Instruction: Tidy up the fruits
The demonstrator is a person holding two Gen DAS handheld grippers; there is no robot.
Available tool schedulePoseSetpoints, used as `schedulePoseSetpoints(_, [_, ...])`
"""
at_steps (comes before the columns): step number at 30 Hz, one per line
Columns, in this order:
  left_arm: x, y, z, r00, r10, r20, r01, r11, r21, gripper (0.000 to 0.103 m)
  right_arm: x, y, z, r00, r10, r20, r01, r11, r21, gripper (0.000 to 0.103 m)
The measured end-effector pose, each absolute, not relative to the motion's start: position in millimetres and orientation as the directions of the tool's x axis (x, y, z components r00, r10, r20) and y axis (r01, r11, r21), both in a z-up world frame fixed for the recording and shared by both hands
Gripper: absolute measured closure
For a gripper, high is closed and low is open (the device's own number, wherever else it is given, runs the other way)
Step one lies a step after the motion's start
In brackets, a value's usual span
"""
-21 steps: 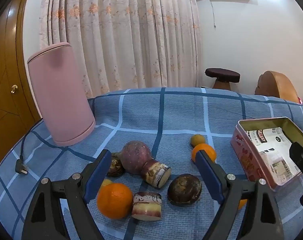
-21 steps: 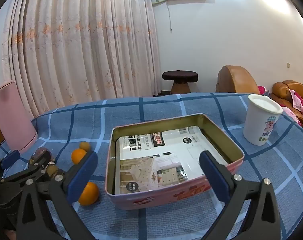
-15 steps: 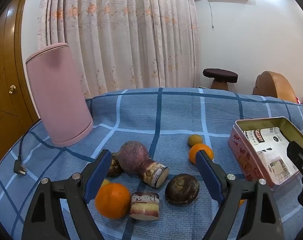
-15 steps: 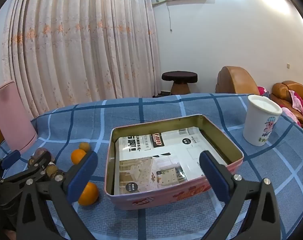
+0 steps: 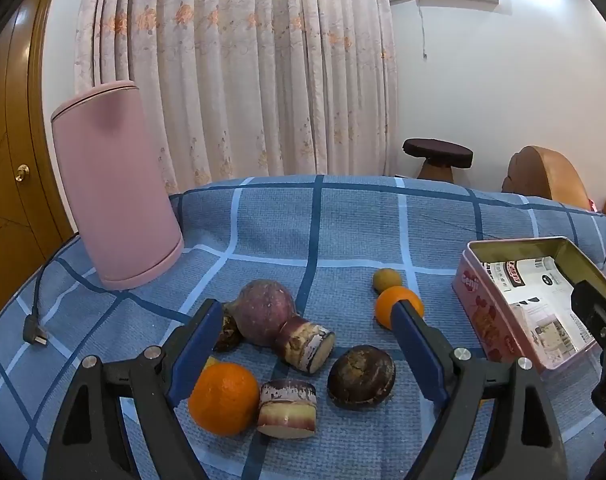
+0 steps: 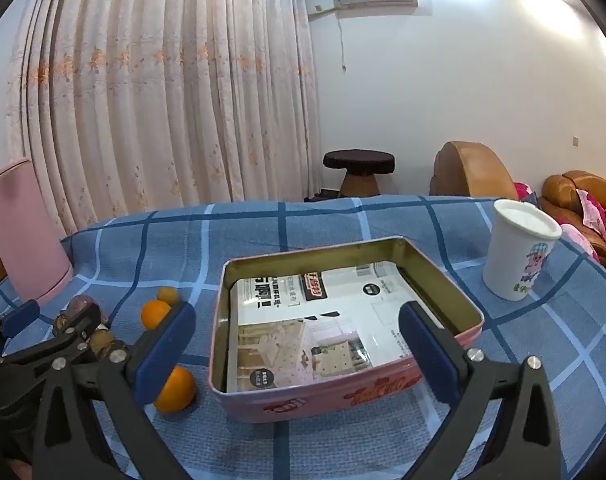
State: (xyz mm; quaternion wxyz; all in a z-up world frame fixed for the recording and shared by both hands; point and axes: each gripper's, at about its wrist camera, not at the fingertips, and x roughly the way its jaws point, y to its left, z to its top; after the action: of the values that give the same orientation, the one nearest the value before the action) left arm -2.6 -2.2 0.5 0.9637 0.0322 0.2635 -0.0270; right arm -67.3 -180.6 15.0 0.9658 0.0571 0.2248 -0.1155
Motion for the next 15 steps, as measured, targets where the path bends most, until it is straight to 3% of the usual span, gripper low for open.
schedulePoseSetpoints(15, [-3.8, -0.8, -0.1, 0.86, -0.036, -0.509, 0.07, 0.996, 0.048, 0.016, -67.1, -180.8, 14.3, 0.875, -0.195, -0.443, 0.244, 0.968, 0.055, 0.0])
